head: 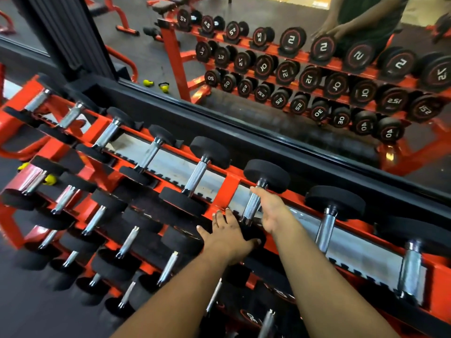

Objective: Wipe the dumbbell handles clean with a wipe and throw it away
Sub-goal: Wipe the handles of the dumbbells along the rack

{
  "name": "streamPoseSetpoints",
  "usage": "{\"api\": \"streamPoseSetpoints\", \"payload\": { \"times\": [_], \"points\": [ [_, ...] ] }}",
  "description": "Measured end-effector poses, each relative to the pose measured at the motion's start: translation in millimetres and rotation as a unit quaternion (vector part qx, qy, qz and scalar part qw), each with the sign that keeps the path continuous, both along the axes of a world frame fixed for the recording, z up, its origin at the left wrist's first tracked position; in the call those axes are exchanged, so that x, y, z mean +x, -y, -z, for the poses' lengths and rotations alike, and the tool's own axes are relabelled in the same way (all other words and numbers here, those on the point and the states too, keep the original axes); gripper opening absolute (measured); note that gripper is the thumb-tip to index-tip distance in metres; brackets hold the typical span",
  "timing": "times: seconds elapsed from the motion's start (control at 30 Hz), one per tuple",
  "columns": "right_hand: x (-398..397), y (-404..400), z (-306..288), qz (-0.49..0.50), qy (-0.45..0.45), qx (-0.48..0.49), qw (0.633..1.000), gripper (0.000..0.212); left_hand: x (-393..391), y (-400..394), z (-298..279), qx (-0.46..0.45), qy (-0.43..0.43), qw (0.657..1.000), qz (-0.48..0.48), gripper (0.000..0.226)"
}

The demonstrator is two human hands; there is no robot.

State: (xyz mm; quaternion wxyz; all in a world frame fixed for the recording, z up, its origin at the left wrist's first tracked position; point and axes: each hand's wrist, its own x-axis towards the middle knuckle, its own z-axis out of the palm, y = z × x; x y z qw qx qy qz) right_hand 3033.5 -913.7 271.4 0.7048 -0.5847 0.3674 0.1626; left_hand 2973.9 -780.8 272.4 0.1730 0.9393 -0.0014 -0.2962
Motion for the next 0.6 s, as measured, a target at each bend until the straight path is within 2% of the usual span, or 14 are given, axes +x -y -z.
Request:
{"api": "streamPoseSetpoints", "payload": {
  "times": [0.23, 0.37, 0.6],
  "points": [
    [-13, 9, 2, -0.030, -0.010, 0.019, 0.999, 0.035, 0, -1, -1, -0.008, 0.002, 1.000, -0.001, 0.126],
    [-16, -5, 0, -0.039, -0.033, 0.020, 0.998, 0.037, -1, -1, 0, -0.004, -0.003, 1.000, -0.001, 0.127],
    [-28, 12, 9, -0.092, -0.019, -0.003, 0.996, 0.032, 1, 0, -4, -0.004, -0.006, 1.000, 0.005, 0.126]
  ]
}}
